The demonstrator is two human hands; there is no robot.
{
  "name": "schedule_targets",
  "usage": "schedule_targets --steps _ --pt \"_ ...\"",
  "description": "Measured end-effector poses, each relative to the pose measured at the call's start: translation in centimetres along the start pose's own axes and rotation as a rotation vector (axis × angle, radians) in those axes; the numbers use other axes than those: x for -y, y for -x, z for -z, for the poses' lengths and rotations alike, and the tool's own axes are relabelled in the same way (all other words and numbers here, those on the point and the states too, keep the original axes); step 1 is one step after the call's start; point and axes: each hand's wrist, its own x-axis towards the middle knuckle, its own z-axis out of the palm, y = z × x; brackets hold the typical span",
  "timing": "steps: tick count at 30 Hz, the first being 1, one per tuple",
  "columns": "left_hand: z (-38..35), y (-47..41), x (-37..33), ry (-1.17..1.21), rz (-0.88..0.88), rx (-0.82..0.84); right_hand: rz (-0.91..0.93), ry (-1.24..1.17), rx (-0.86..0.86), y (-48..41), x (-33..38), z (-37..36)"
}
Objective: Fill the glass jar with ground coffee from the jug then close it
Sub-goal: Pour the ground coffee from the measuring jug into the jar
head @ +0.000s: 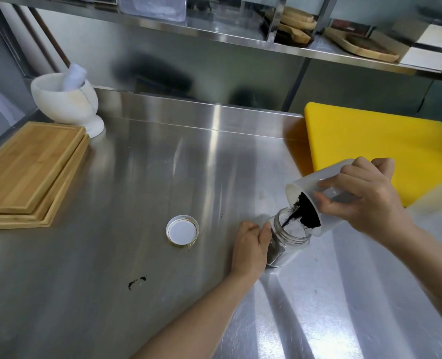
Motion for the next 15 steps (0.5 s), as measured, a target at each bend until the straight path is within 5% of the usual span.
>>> schedule_targets --steps 15 --pt "0.06 -0.11 -0.15 -0.034 0.007 0.016 0.079 0.060 -0.027 0.19 0.01 0.00"
